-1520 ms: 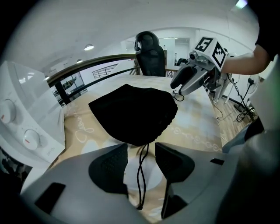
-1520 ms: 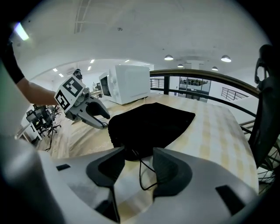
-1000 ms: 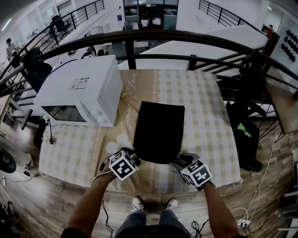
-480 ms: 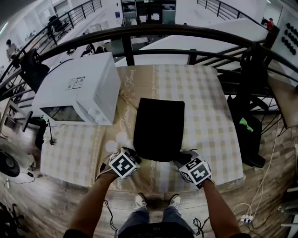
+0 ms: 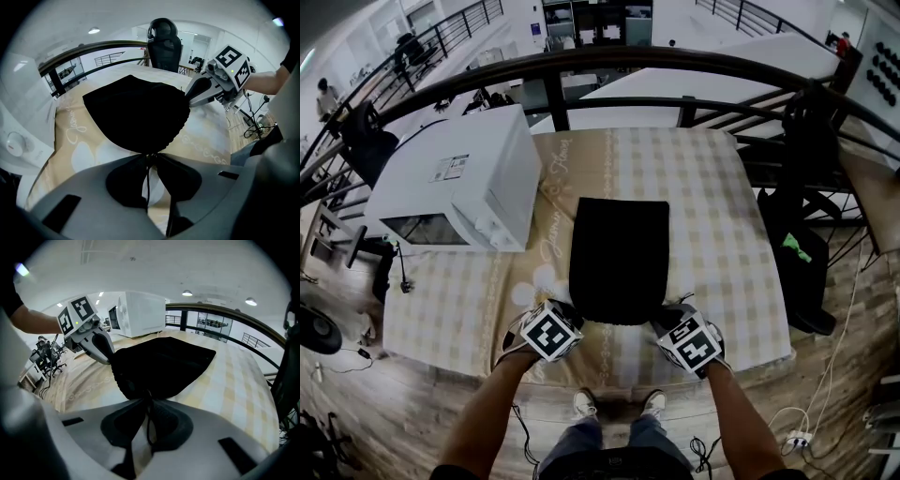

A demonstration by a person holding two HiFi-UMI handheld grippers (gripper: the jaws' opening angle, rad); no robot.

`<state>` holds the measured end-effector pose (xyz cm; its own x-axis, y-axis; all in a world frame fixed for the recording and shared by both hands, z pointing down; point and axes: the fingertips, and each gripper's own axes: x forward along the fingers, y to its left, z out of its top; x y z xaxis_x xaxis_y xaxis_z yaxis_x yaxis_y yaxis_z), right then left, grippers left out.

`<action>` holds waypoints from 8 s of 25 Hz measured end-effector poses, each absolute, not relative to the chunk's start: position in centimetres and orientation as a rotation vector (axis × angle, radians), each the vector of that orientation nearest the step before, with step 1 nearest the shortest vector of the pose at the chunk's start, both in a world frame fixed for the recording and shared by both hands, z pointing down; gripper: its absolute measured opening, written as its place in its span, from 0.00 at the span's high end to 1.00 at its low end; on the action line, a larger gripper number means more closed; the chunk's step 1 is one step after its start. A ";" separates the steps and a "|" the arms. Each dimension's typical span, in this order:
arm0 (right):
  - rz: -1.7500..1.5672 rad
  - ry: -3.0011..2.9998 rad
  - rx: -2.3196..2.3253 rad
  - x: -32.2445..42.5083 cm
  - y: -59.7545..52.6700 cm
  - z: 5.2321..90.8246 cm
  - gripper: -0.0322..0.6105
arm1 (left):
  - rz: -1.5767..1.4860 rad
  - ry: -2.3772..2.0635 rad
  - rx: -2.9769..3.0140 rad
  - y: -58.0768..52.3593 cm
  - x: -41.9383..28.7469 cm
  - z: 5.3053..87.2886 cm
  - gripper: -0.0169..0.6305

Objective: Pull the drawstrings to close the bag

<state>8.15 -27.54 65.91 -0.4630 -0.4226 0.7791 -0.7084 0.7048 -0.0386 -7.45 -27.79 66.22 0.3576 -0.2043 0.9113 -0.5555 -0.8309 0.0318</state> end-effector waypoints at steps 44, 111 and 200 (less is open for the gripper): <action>0.249 -2.091 0.927 9.5 -27.3 62.0 0.92 | 1.436 -0.975 2.388 -28.6 -7.8 61.4 0.93; -0.281 -2.346 1.624 13.1 -33.1 28.6 0.92 | 0.442 -1.774 2.712 -33.8 -4.9 28.3 0.93; -0.012 -2.323 1.890 18.4 -32.7 32.1 0.92 | 0.384 -1.895 2.495 -33.7 -11.5 32.7 0.93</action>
<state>18.38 -32.68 32.11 -0.1968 -0.9745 0.1082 -0.9733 0.2075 0.0984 -11.48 -33.69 32.67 0.2497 -0.9507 0.1837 -0.9472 -0.2792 -0.1575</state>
